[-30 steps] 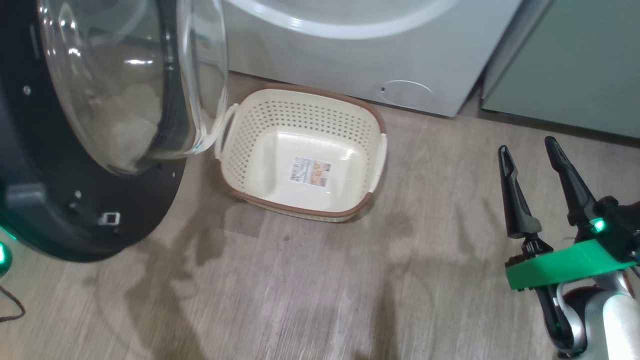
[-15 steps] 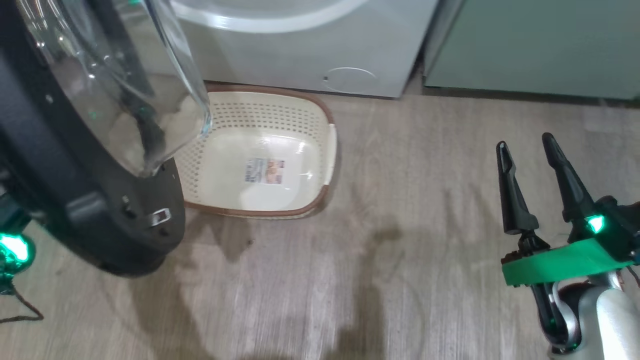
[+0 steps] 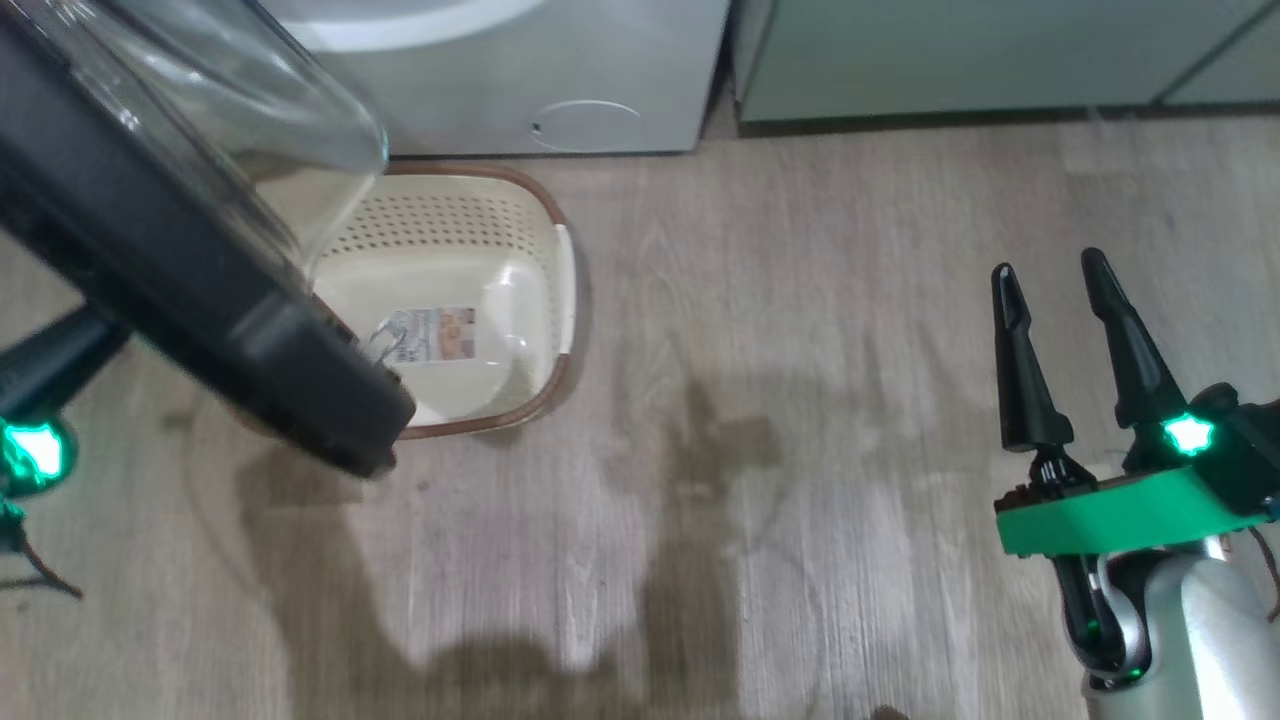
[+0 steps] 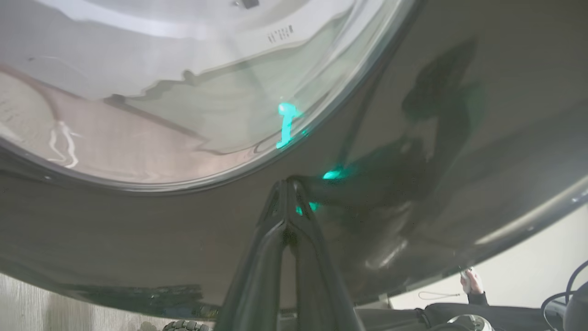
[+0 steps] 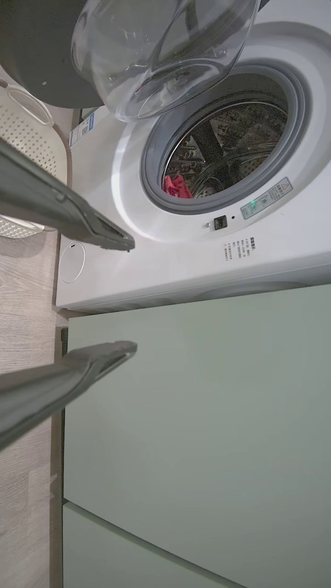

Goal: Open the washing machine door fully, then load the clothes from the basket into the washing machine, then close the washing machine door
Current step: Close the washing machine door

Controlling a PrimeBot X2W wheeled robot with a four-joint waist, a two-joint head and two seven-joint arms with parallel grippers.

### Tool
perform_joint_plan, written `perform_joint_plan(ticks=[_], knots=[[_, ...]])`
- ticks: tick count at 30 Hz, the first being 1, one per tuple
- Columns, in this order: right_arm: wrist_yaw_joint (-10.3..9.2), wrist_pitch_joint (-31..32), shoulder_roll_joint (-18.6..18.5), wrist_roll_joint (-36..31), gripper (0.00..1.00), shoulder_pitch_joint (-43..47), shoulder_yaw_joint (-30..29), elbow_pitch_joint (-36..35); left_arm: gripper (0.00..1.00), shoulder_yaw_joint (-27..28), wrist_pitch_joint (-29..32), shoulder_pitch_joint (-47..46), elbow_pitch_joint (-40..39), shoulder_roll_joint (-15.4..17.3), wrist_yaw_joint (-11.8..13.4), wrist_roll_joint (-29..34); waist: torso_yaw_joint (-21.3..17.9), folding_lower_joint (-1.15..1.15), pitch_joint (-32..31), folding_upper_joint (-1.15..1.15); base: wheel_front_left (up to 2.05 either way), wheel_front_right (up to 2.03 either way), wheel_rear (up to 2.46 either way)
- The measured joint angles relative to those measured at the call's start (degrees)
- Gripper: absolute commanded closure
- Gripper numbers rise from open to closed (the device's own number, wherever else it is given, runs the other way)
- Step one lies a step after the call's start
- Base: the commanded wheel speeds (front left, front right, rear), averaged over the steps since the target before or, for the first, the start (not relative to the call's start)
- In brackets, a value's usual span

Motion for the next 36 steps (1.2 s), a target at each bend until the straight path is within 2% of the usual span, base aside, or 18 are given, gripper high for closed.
perform_joint_plan(ticks=[10,17,27,36], knots=[[0.0,-2.79,0.01,2.03,0.0,-1.85,1.63,2.01,1.0,-2.48,1.16,-9.54,-0.22,2.6,3.46,0.02,-5.37,0.0,3.83,0.0,0.0,0.0,0.0],[0.0,-3.7,0.01,3.21,0.0,-3.02,3.08,3.41,1.0,-4.89,1.35,-15.06,1.0,2.63,4.74,0.07,-8.15,0.01,5.93,0.0,0.0,0.0,0.0],[0.0,-4.74,0.01,4.25,0.0,-4.98,4.12,4.67,1.0,-6.56,-0.45,-21.73,6.04,1.48,5.5,1.09,-10.84,0.0,7.35,0.0,0.0,0.0,0.0],[0.0,-5.25,0.01,4.9,0.0,-5.03,4.79,5.66,1.0,-6.87,-6.17,-28.49,13.17,-1.87,6.09,2.72,-11.68,0.0,7.55,0.0,0.0,0.0,0.0]])
